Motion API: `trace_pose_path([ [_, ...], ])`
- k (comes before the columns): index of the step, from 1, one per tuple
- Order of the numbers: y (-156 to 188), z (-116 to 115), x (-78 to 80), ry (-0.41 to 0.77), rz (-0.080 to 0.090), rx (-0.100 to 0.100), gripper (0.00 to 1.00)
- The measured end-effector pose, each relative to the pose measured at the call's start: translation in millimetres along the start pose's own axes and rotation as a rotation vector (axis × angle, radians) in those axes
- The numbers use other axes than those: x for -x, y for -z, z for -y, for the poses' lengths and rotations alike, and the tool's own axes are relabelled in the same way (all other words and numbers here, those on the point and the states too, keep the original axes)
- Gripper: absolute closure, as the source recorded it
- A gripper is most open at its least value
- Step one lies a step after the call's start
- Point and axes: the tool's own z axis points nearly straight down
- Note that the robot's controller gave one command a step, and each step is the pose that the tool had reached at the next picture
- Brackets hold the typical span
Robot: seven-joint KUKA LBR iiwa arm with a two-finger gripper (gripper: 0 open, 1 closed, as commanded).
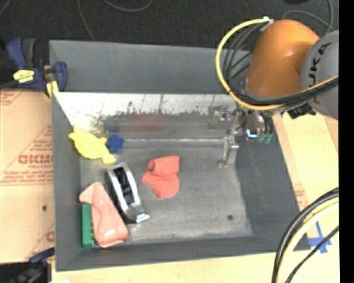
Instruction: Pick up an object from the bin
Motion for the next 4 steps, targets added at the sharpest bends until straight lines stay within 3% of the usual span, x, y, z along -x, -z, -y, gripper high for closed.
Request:
trace_pose_path([
  [1, 4.9, 0.1, 1.1, 0.001, 0.008, -0.001, 0.00],
  [2, -23.2, -16.9, 13.6, 0.036, 0.018, -0.004, 0.00],
  [3, -87.4, -21.6, 17.3, 0.175, 0.014, -0.002, 0.00],
  [4, -119.7, -33.1, 5.5, 0.188, 0.007, -0.003, 0.00],
])
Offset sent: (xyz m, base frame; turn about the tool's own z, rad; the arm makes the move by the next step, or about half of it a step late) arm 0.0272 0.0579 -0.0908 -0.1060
